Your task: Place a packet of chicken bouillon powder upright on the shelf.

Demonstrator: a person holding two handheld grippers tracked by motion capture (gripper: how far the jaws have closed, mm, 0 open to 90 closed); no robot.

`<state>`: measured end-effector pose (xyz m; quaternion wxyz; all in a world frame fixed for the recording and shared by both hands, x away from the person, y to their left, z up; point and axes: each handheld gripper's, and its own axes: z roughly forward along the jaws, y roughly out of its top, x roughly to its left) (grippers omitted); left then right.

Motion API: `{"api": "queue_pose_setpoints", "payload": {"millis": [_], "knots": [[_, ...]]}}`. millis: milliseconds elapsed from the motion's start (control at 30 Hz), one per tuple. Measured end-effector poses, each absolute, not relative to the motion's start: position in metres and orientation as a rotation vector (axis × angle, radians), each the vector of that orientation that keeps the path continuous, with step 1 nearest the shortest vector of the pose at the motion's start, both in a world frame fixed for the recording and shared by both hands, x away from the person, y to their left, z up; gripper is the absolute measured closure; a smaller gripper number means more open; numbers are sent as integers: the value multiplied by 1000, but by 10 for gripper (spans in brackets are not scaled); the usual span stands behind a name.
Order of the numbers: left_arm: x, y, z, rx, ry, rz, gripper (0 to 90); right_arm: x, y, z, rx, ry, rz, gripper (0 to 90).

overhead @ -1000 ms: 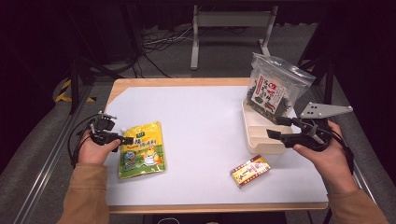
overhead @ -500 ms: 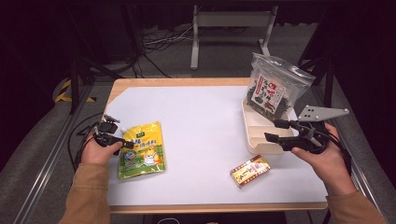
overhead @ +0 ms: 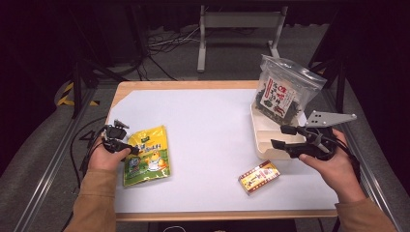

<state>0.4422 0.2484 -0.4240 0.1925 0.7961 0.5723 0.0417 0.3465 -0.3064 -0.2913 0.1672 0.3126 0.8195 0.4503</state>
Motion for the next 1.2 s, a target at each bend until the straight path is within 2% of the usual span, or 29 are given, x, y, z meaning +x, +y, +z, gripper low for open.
{"api": "queue_pose_setpoints", "payload": {"millis": [167, 267, 300, 333, 800, 1200], "knots": [[442, 248, -424, 2228, 1613, 127, 522, 347, -304, -293, 884, 2340, 1283, 378], [442, 249, -424, 2215, 1609, 110, 588, 347, -303, -294, 886, 2342, 1282, 378], [442, 251, -426, 2168, 1565, 3, 617, 347, -303, -294, 885, 2343, 1282, 378], [442, 251, -426, 2168, 1565, 3, 826, 347, -303, -294, 885, 2343, 1282, 378], [439, 245, -421, 2176, 1534, 36, 849, 349, -303, -298, 884, 2356, 1289, 378], [421, 253, -377, 2114, 1411, 110, 857, 348, -304, -299, 891, 2359, 1286, 381]]}}
